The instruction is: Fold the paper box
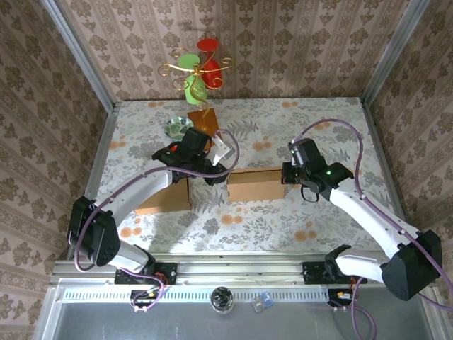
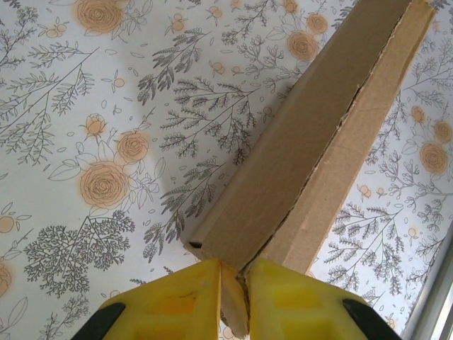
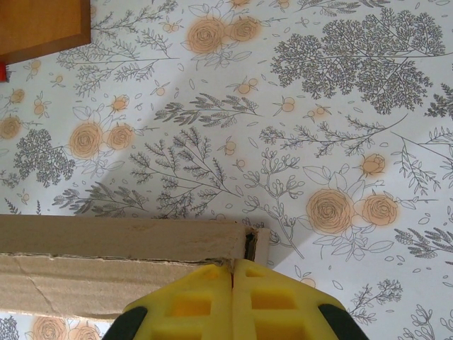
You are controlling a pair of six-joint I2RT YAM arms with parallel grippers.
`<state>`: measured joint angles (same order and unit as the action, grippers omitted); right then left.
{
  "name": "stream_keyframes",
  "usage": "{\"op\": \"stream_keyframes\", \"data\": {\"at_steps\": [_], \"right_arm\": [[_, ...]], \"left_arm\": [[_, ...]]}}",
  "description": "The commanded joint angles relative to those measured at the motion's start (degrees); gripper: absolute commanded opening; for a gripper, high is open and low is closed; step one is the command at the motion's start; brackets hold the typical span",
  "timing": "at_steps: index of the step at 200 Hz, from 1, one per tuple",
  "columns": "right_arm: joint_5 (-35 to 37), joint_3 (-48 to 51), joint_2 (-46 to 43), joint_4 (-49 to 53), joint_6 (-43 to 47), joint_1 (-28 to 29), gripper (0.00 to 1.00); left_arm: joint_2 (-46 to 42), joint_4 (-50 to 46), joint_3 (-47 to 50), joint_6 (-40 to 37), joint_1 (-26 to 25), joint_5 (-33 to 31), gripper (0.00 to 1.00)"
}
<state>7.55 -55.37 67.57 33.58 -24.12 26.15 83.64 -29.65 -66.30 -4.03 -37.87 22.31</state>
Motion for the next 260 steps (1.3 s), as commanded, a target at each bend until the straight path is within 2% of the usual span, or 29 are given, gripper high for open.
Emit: {"op": "stream_keyframes", "data": {"at_steps": [1,49,77,124,154,203,260], "right_arm": [[1.06,0.58,0.26,1.15,-0.95,0.48,0.0],[1.37,0.48,0.27,1.42,-1.2,0.48,0.0],[1.52,0.69,0.03,1.48,-2.36,0.48,0.0],[1.15,1.57,-0.68,0.54,-5.55,0.61,0.0],[1.15,2.14,-1.12,-0.09,-7.48,1.07,0.0],[1.5,2.79,-1.56,-0.08,-8.64,1.45,0.0],[1.94,3.5,-1.66,-0.45,-9.54,1.9,0.0]], "left_arm": [[-0.34,-1.45,-0.6,1.13,-0.21,-0.87,0.15],[0.67,-2.05,-1.84,3.03,-0.3,-1.04,0.07],[0.83,-2.82,-2.32,8.01,-0.83,-1.38,0.03],[0.3,-1.62,-0.88,19.05,-2.68,-4.68,0.02],[-0.09,-0.49,-0.34,24.39,-4.34,-8.96,0.01],[-1.2,4.48,2.18,33.73,-4.57,-12.2,0.0],[-1.42,3.4,1.52,37.56,-5.35,-11.66,0.0]]}}
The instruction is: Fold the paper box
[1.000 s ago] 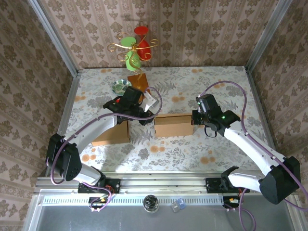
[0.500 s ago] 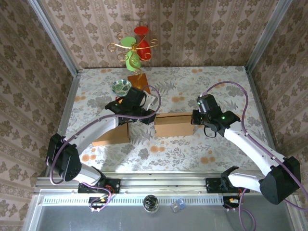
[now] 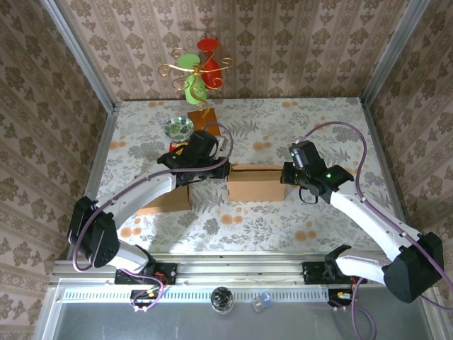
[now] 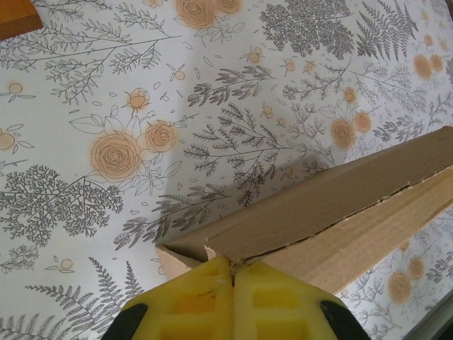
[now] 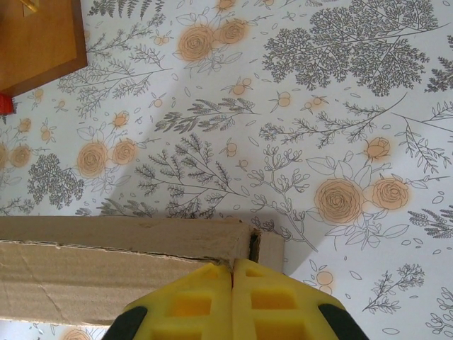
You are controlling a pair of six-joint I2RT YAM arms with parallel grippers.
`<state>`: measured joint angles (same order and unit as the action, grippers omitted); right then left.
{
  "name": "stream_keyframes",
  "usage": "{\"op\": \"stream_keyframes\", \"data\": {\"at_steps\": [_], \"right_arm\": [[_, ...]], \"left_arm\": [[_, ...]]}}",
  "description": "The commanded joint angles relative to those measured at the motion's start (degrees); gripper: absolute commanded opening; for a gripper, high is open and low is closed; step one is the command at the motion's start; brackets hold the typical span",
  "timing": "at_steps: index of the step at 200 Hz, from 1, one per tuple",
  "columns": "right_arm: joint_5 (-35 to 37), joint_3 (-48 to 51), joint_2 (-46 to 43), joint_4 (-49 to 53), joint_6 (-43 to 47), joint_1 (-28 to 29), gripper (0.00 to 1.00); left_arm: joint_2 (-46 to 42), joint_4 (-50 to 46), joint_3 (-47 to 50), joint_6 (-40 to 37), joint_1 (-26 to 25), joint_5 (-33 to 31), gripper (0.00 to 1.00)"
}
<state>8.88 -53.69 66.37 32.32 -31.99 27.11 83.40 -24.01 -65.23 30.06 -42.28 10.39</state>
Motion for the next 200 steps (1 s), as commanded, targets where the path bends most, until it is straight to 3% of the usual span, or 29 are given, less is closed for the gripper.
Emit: {"op": "stream_keyframes", "data": {"at_steps": [1,200], "right_arm": [[0.61,1.87,-0.45,0.77,-1.72,0.93,0.0],[2.32,8.28,-3.79,-3.56,-2.03,2.04,0.0]], "left_arm": [[-1.2,-2.3,0.5,3.53,-0.95,0.2,0.0],[-8.51,14.19,17.3,-0.45,-3.83,-6.26,0.0]]}}
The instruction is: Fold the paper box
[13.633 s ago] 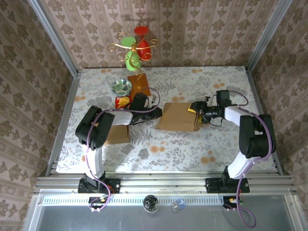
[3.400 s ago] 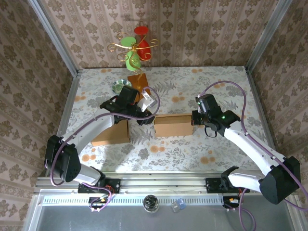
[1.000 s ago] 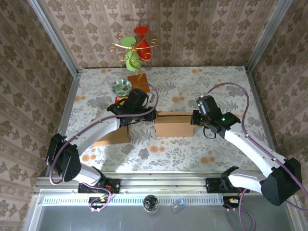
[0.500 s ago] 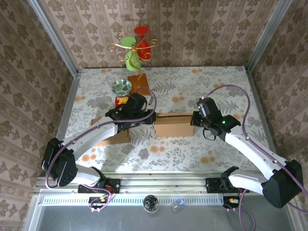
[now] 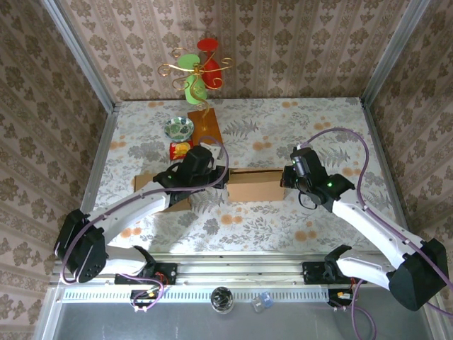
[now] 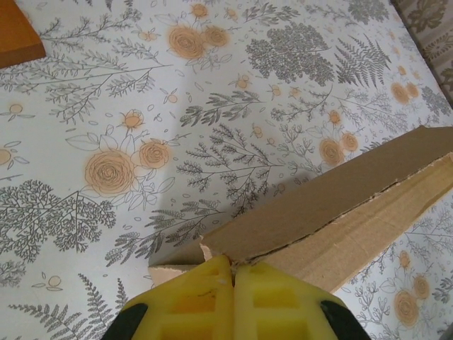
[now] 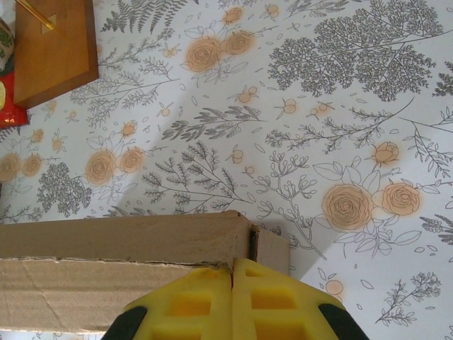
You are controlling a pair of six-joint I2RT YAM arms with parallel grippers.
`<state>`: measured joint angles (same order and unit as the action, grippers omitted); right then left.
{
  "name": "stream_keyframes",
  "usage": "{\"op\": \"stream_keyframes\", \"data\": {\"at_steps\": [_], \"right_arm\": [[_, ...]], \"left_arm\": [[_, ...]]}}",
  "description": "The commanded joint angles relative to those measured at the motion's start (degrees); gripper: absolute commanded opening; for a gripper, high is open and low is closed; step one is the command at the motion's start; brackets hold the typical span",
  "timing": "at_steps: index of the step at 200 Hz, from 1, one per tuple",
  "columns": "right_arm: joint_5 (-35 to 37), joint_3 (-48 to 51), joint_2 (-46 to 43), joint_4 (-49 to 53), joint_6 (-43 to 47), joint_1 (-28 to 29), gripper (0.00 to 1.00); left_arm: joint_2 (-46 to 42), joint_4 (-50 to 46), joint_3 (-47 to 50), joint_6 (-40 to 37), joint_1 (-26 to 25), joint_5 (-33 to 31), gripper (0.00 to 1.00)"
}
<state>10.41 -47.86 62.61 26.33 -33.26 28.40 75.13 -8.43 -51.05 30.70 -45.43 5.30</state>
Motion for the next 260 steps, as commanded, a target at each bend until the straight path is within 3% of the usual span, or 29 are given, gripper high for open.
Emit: {"op": "stream_keyframes", "data": {"at_steps": [1,205,224,260], "right_arm": [[0.81,2.48,-0.03,2.38,-0.8,0.77,0.0],[1.27,4.98,-2.29,3.16,-0.33,2.45,0.0],[-0.06,2.86,-2.98,6.48,-2.26,2.49,0.09],[-5.2,-1.9,-4.91,13.36,-14.03,2.04,0.41]], "left_arm": [[-0.25,-1.32,3.13,-1.08,-0.7,-1.26,0.0],[-2.44,10.27,14.66,0.85,-7.57,-10.32,0.0],[-2.8,9.98,14.75,0.85,-8.08,-11.75,0.0],[-3.26,9.49,14.84,0.59,-8.61,-13.39,0.0]]}}
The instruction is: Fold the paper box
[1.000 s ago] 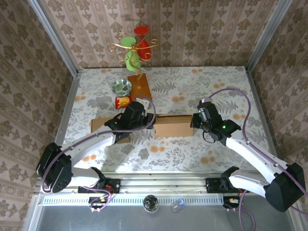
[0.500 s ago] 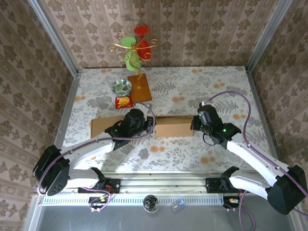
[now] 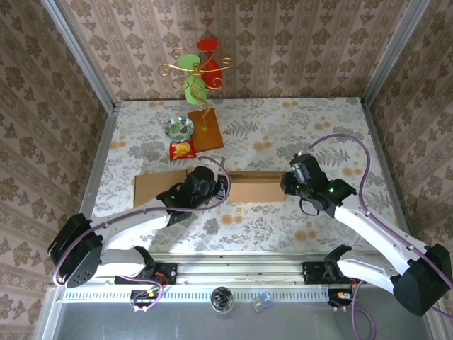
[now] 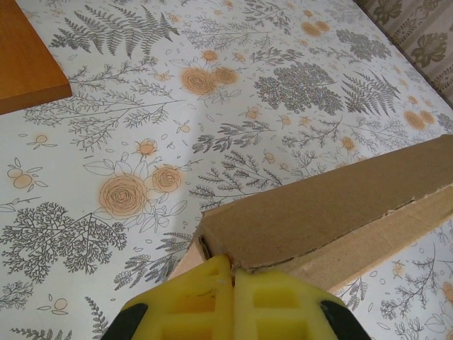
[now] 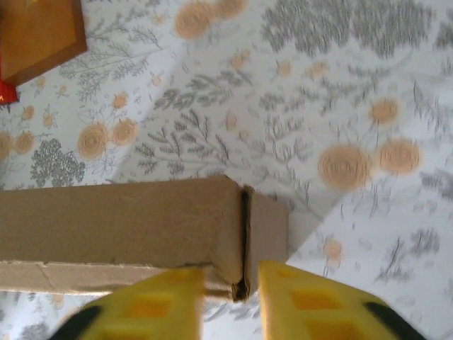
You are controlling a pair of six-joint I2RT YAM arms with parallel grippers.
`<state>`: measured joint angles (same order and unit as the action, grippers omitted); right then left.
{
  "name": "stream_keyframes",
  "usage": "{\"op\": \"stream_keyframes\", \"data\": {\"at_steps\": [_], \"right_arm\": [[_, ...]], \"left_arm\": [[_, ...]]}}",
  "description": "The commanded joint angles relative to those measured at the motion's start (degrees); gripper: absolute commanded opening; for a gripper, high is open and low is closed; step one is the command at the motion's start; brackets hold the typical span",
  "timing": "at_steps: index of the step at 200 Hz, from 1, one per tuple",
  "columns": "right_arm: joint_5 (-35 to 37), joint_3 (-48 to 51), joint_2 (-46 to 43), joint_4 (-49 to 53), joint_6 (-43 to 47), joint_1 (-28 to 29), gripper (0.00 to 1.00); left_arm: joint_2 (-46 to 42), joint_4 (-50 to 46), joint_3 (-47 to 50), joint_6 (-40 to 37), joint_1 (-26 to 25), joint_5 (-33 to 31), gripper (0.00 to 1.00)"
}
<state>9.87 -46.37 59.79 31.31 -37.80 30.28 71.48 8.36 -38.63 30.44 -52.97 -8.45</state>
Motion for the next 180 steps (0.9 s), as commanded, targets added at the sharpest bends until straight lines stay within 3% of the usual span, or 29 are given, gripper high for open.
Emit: {"op": "stream_keyframes", "data": {"at_steps": [1,33,77,97,136,180], "right_arm": [[-4.93,-3.43,-2.2,8.44,-9.92,0.14,0.42],[-14.22,-1.7,-6.75,5.08,-26.68,-2.16,0.58],[-15.72,3.24,-13.99,-2.96,-49.74,-4.85,0.79],[-17.53,5.78,-13.88,-5.57,-57.51,-5.28,0.8],[-16.59,8.81,-12.88,-10.67,-59.93,-6.41,0.8],[-16.26,13.12,-11.48,-17.36,-61.14,-8.54,0.59]], "left_arm": [[0.4,-7.26,2.42,0.81,-1.08,0.36,0.0],[0.52,-7.47,2.08,0.48,-1.39,-0.07,0.0],[0.69,-7.93,1.47,0.06,-1.71,-0.48,0.0],[0.59,-8.02,1.46,0.06,-1.99,-0.78,0.0],[0.5,-7.88,1.39,0.07,-2.23,-0.95,0.0],[0.42,-8.09,1.11,0.02,-2.58,-1.14,0.01]]}}
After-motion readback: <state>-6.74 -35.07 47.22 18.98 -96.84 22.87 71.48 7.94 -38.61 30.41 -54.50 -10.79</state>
